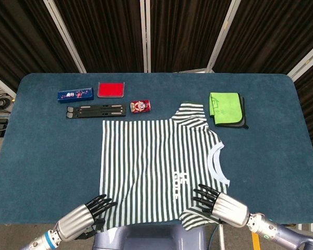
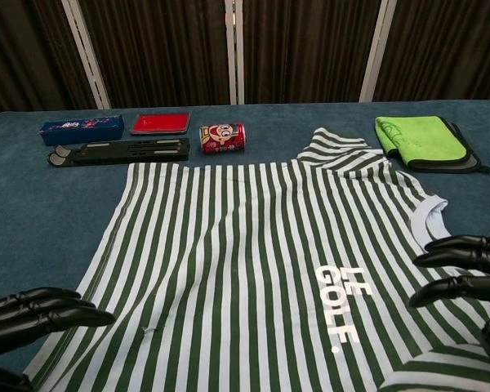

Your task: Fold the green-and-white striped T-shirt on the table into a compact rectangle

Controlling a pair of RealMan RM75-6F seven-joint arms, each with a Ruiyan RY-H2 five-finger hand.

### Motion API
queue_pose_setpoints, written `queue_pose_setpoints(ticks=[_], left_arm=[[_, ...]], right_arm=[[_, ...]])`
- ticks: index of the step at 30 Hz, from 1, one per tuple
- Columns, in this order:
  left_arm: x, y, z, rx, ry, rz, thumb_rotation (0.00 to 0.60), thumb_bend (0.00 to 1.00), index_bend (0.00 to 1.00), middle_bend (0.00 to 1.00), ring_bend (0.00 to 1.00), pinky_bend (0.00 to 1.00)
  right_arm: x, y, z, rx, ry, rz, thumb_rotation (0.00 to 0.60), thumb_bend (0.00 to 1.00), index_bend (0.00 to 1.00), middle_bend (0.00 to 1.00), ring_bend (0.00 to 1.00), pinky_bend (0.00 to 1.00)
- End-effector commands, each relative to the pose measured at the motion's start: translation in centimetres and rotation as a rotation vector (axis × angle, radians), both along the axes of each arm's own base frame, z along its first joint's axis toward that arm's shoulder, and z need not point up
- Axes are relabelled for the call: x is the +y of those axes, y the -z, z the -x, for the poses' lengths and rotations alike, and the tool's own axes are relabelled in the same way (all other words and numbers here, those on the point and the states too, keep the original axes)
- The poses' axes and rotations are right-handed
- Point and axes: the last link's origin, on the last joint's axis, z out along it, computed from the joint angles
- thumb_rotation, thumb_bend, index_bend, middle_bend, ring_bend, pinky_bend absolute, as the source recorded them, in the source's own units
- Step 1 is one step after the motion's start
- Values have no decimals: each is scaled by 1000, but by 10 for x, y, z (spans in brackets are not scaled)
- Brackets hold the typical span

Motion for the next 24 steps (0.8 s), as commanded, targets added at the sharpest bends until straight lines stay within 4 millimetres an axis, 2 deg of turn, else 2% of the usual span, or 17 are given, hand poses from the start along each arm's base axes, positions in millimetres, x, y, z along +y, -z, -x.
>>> queue_pose_setpoints(ticks=[1,15,24], left_arm=[[-5,-6,-1,0,31,0,600,459,761,0,0,0],[-30,-22,-1,-20,82,47,600,459,767,0,0,0],[-36,-27,3,-33,60,83,600,460,767,0,0,0]], right_arm=[[6,-3,-4,12,-22,-25,600,344,705,173,0,0],[29,-12,-13,0,-45,-91,600,346,704,172,0,0],[37,-12,-15,-7,-53,-114,600,346,704,172,0,0]])
